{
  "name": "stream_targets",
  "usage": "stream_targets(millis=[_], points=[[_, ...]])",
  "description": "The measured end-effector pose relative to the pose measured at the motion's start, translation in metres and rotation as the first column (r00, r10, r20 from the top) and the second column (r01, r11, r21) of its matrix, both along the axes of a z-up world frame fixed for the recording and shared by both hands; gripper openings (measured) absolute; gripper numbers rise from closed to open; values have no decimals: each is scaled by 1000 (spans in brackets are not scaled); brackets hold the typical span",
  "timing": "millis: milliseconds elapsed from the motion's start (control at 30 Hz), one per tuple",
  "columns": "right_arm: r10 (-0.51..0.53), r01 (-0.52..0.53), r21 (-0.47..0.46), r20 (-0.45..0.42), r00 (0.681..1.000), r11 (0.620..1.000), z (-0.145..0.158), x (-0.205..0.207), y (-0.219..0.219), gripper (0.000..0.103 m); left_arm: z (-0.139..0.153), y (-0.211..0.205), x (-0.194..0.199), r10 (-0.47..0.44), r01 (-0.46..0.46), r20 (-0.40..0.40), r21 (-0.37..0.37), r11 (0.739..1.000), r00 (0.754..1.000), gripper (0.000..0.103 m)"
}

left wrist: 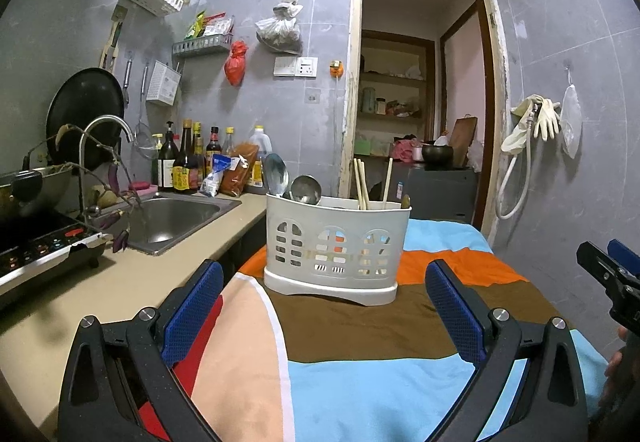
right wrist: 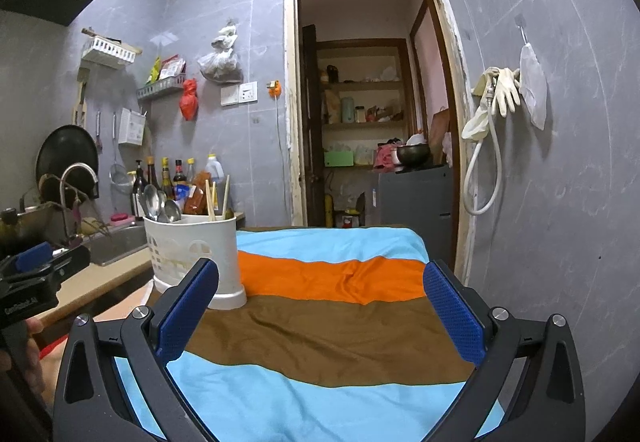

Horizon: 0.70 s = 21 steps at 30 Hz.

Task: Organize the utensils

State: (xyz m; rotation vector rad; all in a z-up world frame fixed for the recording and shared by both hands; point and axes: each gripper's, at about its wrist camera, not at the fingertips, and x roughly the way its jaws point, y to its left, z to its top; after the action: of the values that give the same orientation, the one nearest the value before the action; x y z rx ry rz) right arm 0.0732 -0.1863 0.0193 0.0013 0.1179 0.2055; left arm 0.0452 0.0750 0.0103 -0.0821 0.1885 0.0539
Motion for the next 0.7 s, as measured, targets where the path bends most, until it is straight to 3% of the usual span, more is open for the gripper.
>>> stream_targets(millis=[700], points=[[2,-1,-12,4,1000,1000,1,-3,5,103,-4,1,-1,5,-5,-8,-5,1000,1000,99]])
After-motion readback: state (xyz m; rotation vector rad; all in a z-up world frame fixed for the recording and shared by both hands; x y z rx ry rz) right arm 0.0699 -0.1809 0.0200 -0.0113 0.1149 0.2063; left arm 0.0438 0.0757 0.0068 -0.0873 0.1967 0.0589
